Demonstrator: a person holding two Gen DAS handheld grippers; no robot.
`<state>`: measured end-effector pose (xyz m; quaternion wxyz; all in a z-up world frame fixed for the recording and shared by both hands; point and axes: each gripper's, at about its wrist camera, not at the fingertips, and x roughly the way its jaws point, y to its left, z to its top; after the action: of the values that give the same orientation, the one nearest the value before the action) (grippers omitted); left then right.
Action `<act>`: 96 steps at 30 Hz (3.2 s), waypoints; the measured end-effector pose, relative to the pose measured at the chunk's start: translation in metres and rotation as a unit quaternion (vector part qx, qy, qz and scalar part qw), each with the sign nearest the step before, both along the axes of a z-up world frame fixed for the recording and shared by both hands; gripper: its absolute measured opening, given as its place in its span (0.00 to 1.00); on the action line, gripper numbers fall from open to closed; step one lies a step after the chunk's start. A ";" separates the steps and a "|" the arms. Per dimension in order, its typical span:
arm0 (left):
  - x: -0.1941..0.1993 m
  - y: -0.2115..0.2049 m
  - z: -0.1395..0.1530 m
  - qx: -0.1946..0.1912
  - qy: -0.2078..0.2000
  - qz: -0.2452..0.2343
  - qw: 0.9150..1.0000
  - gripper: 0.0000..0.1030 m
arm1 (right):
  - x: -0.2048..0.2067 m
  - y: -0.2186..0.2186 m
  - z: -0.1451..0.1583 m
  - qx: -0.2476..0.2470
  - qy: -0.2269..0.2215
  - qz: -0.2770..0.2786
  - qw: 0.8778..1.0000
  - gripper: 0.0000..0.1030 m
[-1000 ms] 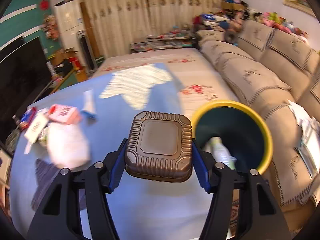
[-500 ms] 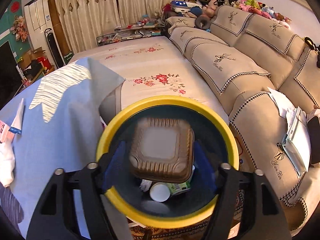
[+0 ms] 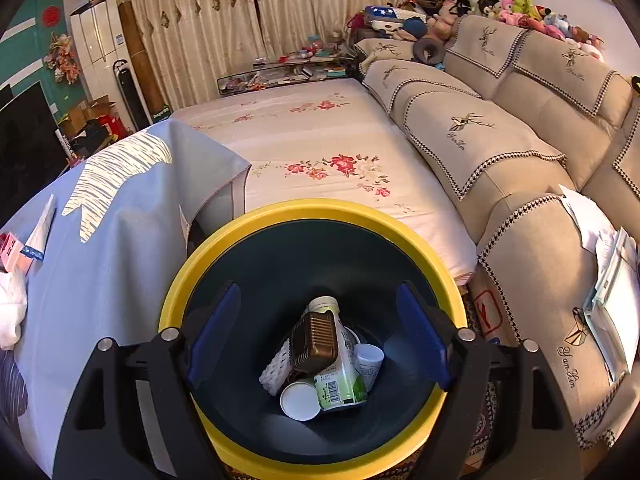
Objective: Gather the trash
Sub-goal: 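Grasp the white paper towel with the left tool, then drop the paper towel into the bin with the left tool while the right tool holds the bin, then grasp the white-and-blue tube packet with the right tool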
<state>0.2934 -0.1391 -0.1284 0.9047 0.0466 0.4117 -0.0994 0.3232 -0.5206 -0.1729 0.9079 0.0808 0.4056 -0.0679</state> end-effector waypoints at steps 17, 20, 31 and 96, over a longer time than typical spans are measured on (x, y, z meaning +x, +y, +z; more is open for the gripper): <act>0.027 0.012 -0.027 -0.005 0.050 0.042 0.998 0.28 | 0.008 0.014 0.001 0.014 -0.007 0.040 0.999 0.76; 0.020 0.017 -0.024 -0.022 0.052 0.034 0.998 0.16 | 0.006 0.018 0.003 0.014 -0.010 0.043 0.999 0.76; -0.032 0.003 0.041 -0.061 -0.005 -0.068 0.996 0.14 | -0.036 0.017 0.011 0.004 -0.016 0.005 1.000 0.76; -0.027 0.102 0.090 -0.058 -0.158 -0.003 0.986 0.89 | -0.039 0.087 0.058 -0.026 -0.030 0.062 0.997 0.77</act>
<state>0.2660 -0.0368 -0.0380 0.9594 0.0105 0.2566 -0.1168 0.2844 -0.4340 -0.1152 0.9241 0.0336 0.3802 -0.0193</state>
